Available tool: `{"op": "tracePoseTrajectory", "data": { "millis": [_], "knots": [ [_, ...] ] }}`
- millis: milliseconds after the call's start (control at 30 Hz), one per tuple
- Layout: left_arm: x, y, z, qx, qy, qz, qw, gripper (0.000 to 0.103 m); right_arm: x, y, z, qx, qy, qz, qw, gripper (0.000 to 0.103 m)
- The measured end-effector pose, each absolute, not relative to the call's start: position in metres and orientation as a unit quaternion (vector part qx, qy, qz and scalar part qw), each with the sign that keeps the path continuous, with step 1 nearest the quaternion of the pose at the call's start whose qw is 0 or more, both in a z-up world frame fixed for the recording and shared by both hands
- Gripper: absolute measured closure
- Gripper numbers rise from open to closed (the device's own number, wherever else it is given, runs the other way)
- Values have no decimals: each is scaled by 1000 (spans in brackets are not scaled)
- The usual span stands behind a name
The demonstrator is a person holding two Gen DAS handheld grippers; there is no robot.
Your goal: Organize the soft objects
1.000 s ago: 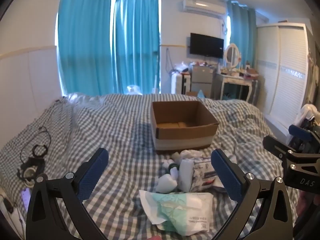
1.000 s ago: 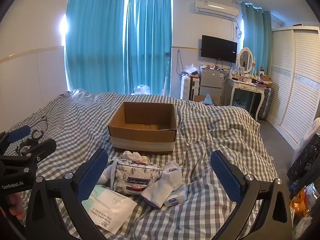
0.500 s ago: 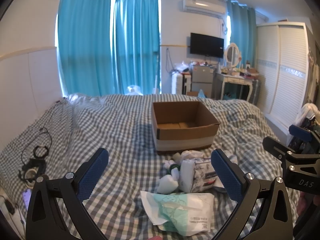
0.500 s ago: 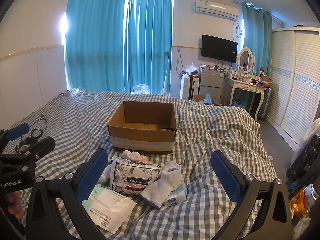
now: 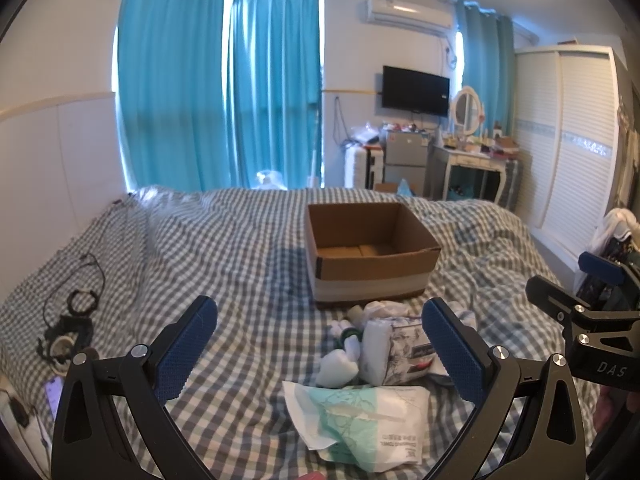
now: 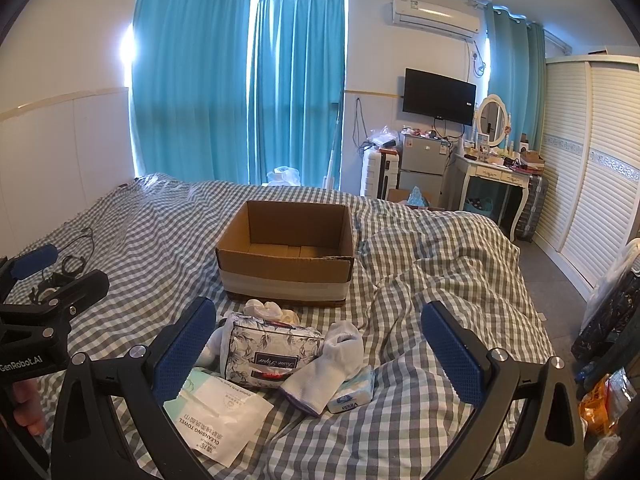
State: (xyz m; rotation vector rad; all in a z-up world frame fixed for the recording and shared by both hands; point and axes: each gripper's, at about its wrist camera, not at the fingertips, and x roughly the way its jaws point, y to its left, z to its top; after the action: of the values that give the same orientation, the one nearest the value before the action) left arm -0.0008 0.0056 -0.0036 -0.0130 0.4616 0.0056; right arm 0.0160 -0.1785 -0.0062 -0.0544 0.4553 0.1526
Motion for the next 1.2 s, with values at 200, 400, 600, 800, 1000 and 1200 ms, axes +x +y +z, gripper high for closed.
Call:
{"op": "tracePoseTrajectory", "data": {
  "millis": [200,400,600,800,1000,1200],
  "knots": [
    [-2,6,-4,-7,229,4,973,0,16,-178,-9,-27,227,76,971,0],
    [-2,7,-4,-7,229,3,973,0,16,-178,-8,-28,227,76,971,0],
    [-1,6,-4,-7,229,3,973,0,16,-178,-7,-28,227,76,970,0],
    [-5,7,-7,-8,231,4,973,0,17,-178,-12,-28,229,76,970,0],
    [-5,7,-7,-8,231,3,973,0,17,-177,-9,-29,231,75,970,0],
    [-7,7,-7,-12,229,1,973,0,16,-178,-11,-29,229,74,970,0]
  ]
}}
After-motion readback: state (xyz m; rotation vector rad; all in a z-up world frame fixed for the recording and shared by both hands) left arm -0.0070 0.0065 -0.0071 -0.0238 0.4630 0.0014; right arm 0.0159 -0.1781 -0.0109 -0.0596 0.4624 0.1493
